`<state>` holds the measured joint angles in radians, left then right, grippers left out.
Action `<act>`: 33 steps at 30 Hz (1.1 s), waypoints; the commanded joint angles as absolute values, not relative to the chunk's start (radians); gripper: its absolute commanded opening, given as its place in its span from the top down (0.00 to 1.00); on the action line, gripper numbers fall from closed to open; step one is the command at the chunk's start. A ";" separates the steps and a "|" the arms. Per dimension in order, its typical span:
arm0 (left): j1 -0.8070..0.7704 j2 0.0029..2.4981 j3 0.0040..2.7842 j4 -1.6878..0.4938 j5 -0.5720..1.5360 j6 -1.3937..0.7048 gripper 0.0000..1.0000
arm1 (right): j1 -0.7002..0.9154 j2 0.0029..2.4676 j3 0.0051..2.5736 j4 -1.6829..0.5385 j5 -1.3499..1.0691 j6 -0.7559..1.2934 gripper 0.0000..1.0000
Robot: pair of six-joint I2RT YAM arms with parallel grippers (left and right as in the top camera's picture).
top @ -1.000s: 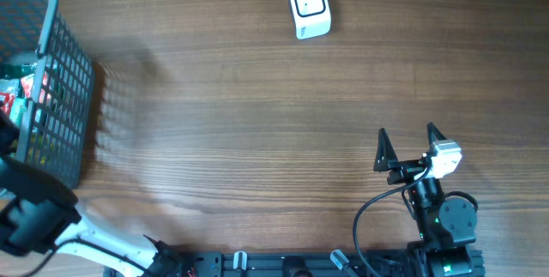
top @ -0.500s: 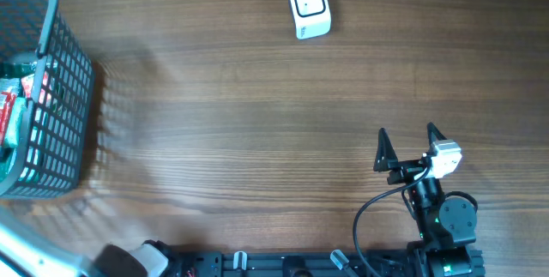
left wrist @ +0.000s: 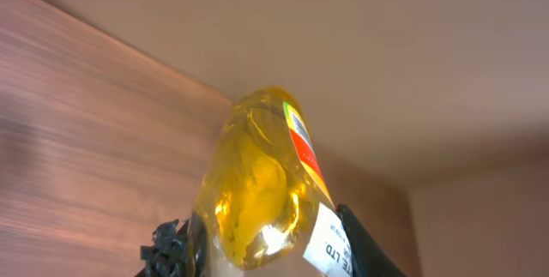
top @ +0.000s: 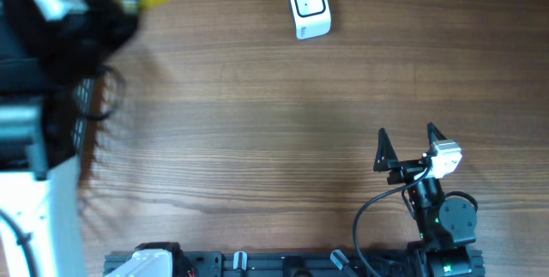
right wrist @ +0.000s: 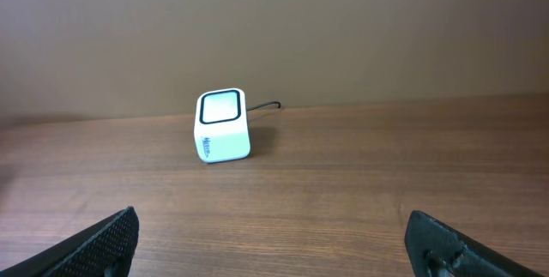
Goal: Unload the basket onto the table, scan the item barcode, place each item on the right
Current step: 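Lift the oil bottle out and set it upright near the scanner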
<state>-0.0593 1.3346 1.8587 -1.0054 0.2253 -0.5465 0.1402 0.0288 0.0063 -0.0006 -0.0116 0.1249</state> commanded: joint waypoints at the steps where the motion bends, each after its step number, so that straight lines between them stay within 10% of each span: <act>1: -0.313 1.402 1.874 -1.060 -0.013 -0.447 0.81 | 0.136 0.025 0.007 0.002 -0.021 0.108 0.01; 10: -0.705 1.806 1.874 -1.251 -0.139 -0.283 0.83 | 0.136 0.025 0.007 0.002 -0.021 0.107 0.00; 33: -0.866 2.107 1.863 -1.077 -0.094 -0.231 0.79 | 0.136 0.025 0.007 0.002 -0.021 0.107 0.00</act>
